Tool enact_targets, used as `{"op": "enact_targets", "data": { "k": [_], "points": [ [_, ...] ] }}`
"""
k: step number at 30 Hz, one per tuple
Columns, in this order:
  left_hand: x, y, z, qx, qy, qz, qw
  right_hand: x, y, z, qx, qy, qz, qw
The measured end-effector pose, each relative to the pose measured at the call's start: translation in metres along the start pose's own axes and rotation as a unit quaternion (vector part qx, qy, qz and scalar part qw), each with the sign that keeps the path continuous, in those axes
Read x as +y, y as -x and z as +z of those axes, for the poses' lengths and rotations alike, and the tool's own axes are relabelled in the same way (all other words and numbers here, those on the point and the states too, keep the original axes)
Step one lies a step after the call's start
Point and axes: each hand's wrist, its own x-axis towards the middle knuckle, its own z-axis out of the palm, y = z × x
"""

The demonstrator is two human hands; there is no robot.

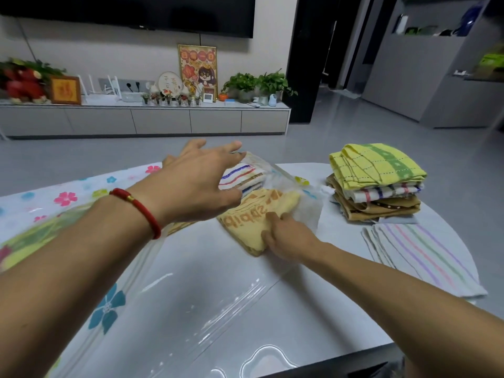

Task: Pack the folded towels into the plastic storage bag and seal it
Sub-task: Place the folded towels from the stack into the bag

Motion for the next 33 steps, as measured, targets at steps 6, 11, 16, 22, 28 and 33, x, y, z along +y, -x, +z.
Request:
{"op": "enact_targets", "data": {
  "k": [6, 11, 16, 22, 28, 33],
  "points": [
    [0.006, 0.008, 0.003, 0.003, -0.008, 0.001, 1.000, 0.001, -0.009, 0.009, -0.048, 0.014, -0.016, 0.999],
    [0.005, 0.017, 0.011, 0.014, 0.012, 0.001, 1.000, -0.008, 0.004, -0.009, -0.047, 0.067, -0.017, 0.997],
    [0.005, 0.017, 0.024, 0.035, -0.024, -0.004, 0.999, 0.010, 0.044, -0.069, -0.042, 0.031, -0.124, 0.991],
    [0.013, 0.007, 0.037, 0.088, -0.040, -0.015, 0.995, 0.123, 0.064, -0.143, 0.042, -0.126, 0.030, 0.991],
    [0.023, -0.004, 0.046, 0.095, -0.035, -0.045, 0.994, 0.206, 0.003, -0.169, 0.249, -0.044, 0.177, 0.951],
    [0.023, -0.013, 0.050, 0.101, -0.035, -0.060, 0.992, 0.196, -0.052, -0.148, 0.119, 0.085, 0.269, 0.952]
  ]
}}
